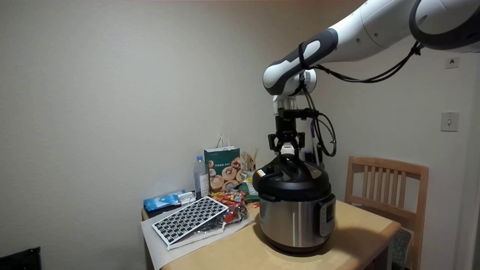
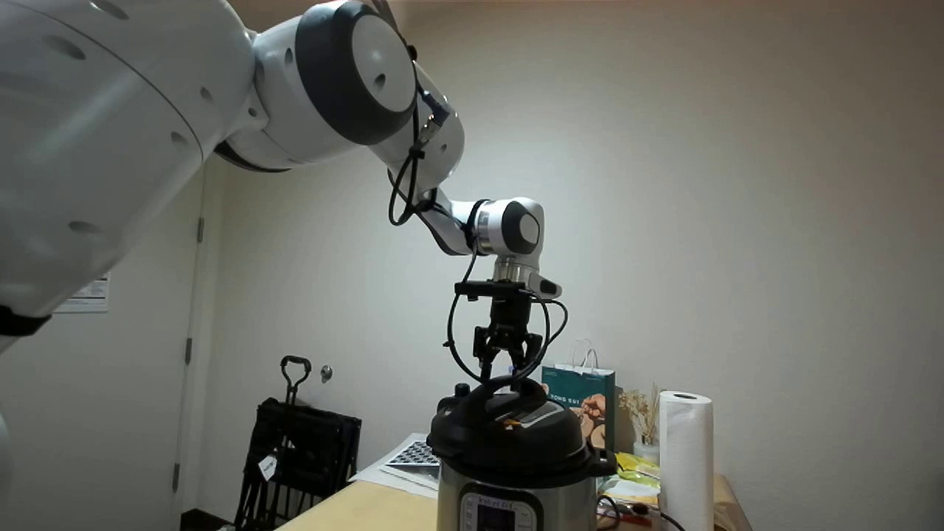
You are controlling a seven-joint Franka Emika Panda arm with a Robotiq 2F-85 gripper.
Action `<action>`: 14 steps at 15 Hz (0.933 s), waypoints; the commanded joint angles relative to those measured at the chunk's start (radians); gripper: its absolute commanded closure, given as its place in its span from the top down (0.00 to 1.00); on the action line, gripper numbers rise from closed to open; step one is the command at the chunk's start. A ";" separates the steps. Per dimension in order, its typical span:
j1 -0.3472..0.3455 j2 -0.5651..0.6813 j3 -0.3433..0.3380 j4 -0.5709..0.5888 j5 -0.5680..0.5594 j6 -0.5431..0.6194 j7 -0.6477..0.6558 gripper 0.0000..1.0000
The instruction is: Take the lid off of the rice cooker
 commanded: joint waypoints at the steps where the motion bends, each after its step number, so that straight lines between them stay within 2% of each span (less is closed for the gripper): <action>1: -0.001 0.007 -0.001 0.008 0.001 -0.006 -0.004 0.99; 3: -0.004 0.021 -0.002 0.018 0.002 -0.016 -0.003 0.95; 4: -0.006 0.029 -0.002 0.023 0.004 -0.020 -0.003 1.00; 6: -0.008 0.037 -0.002 0.024 0.006 -0.021 -0.007 1.00; 7: -0.010 0.040 -0.001 0.024 0.007 -0.021 -0.011 0.75; 9: -0.012 0.046 0.000 0.026 0.010 -0.022 -0.012 0.72; 14: -0.011 0.048 -0.001 0.024 0.006 -0.023 -0.015 0.38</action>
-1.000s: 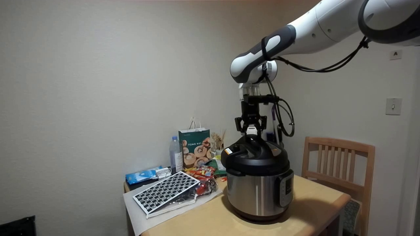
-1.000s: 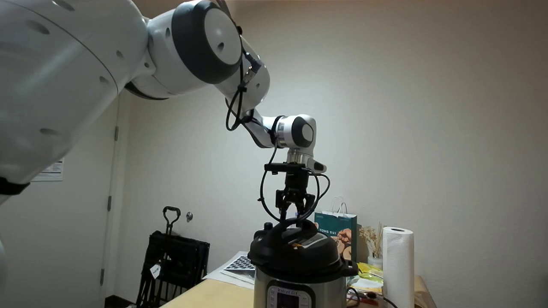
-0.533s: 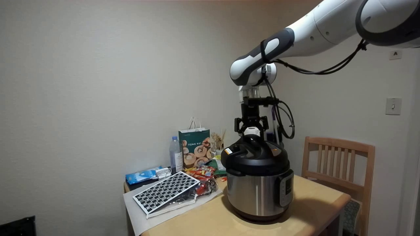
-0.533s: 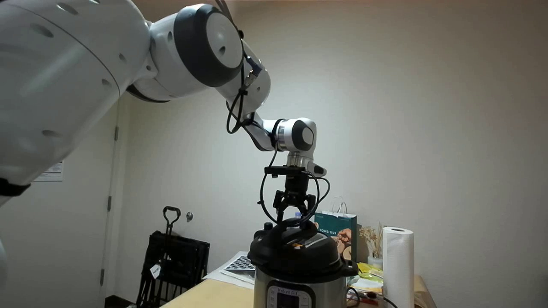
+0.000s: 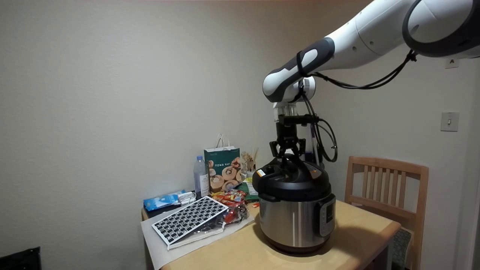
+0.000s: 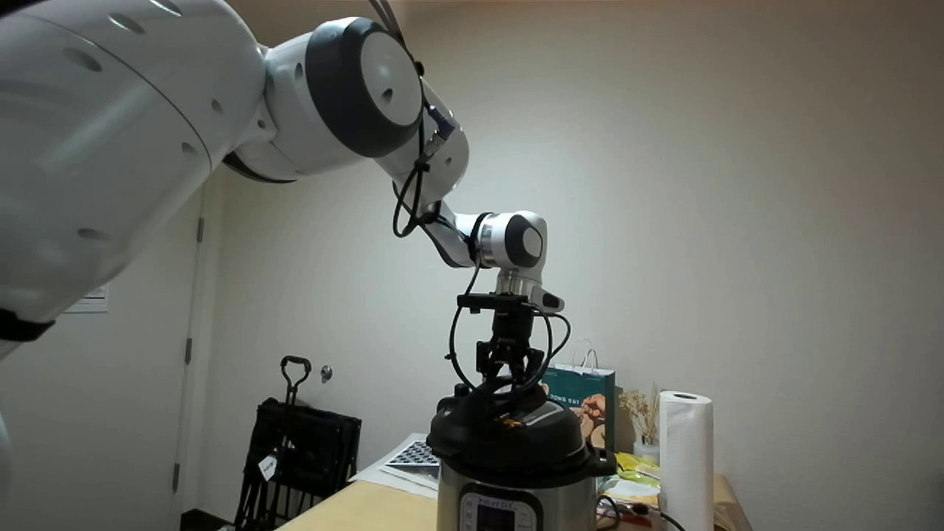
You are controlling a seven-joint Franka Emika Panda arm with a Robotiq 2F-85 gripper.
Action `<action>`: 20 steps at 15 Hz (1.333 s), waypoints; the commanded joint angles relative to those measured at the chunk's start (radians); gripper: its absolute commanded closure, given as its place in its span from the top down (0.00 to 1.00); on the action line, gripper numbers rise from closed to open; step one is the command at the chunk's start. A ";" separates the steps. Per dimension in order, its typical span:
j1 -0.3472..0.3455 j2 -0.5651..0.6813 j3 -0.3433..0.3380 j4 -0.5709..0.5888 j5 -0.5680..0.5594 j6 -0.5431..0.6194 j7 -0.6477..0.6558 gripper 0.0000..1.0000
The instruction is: Take the lid off of the rice cooker
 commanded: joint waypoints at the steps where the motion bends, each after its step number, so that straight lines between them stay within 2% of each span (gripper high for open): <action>1: -0.007 0.010 0.000 0.023 0.006 -0.021 -0.014 0.32; 3: -0.008 0.009 -0.004 0.025 0.005 -0.023 -0.012 0.20; 13: -0.003 0.002 -0.007 0.018 -0.003 -0.022 -0.002 0.20; 14: 0.000 0.003 -0.010 0.023 -0.010 -0.035 0.004 0.70; 15: -0.003 0.001 -0.008 0.012 -0.003 -0.013 0.000 0.46; 16: -0.003 0.001 -0.008 0.012 -0.003 -0.014 0.000 0.52; 17: -0.002 0.001 -0.008 0.012 -0.003 -0.014 0.000 0.83; 20: 0.003 -0.016 -0.007 -0.006 -0.009 0.003 -0.003 1.00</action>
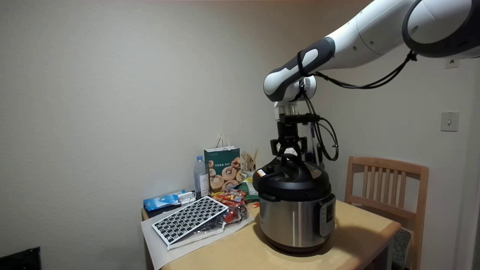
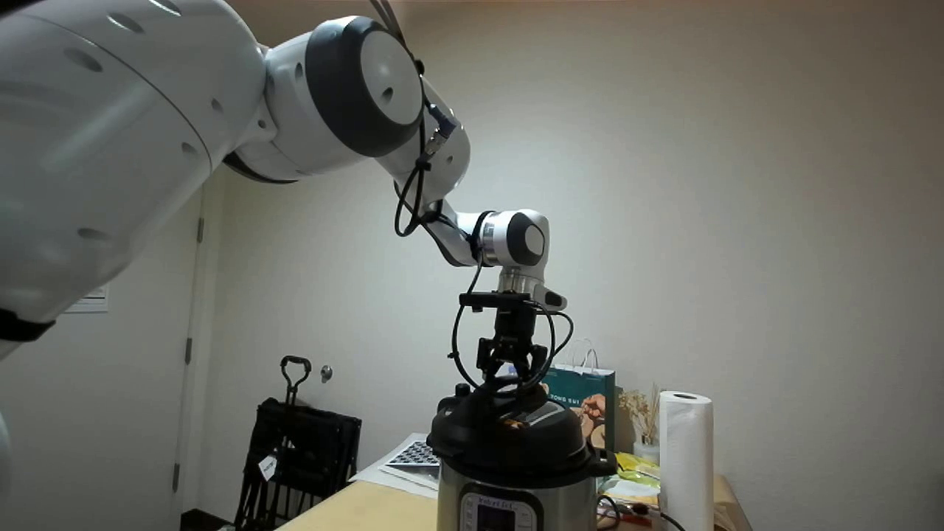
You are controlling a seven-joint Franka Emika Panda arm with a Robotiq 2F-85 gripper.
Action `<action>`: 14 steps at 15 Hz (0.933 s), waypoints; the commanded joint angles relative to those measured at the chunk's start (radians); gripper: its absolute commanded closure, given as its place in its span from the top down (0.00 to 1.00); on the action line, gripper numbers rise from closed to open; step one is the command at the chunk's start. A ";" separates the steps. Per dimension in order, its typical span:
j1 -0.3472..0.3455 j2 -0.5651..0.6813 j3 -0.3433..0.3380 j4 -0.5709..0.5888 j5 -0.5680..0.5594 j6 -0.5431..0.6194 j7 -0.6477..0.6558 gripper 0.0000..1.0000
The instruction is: Take the lid off of the rice cooker
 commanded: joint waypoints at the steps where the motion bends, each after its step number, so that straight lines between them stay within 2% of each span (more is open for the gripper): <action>1: 0.004 -0.019 0.002 -0.016 -0.006 0.014 -0.003 1.00; 14: 0.008 -0.053 -0.010 -0.049 -0.014 0.067 0.011 1.00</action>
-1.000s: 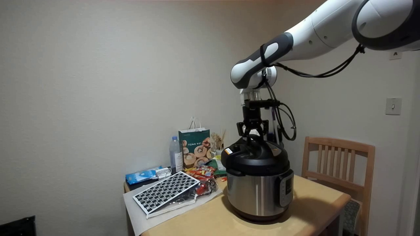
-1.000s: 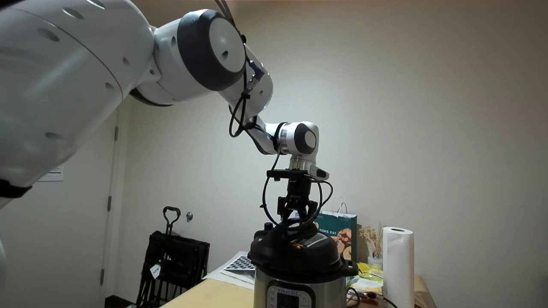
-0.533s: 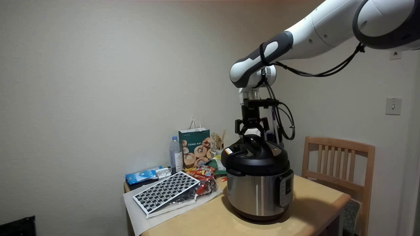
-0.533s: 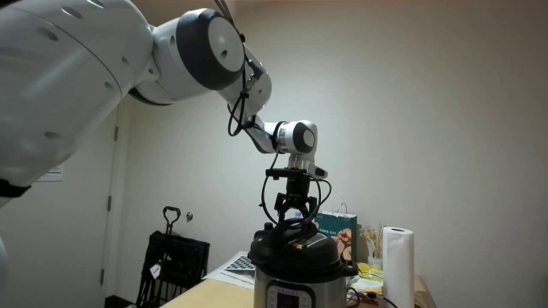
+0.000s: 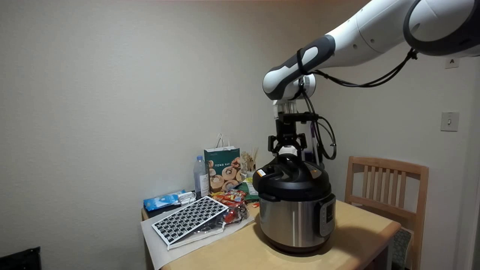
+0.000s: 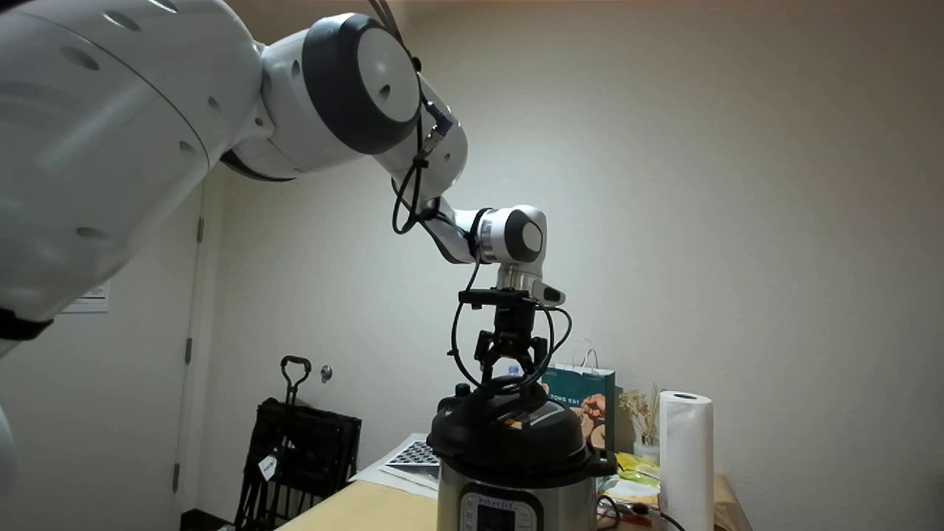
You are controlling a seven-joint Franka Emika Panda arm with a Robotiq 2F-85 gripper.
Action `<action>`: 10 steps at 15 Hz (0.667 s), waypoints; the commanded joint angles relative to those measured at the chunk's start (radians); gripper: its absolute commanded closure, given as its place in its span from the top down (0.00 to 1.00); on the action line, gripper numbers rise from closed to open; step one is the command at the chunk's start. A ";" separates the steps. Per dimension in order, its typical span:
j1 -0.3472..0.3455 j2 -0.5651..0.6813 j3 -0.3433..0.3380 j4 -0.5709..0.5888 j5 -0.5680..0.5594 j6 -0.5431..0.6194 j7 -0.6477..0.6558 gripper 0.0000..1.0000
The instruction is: Take the lid off of the rice cooker
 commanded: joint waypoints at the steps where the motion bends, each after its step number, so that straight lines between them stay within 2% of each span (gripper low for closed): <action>1: 0.000 -0.047 -0.008 -0.050 -0.015 0.044 0.012 1.00; 3: 0.000 -0.052 -0.011 -0.052 -0.016 0.054 0.013 1.00; 4: -0.001 -0.052 -0.012 -0.050 -0.014 0.053 0.011 0.78; 5: -0.004 -0.050 -0.010 -0.047 -0.007 0.048 0.009 0.74; 10: -0.009 -0.040 -0.004 -0.034 0.005 0.030 -0.002 0.41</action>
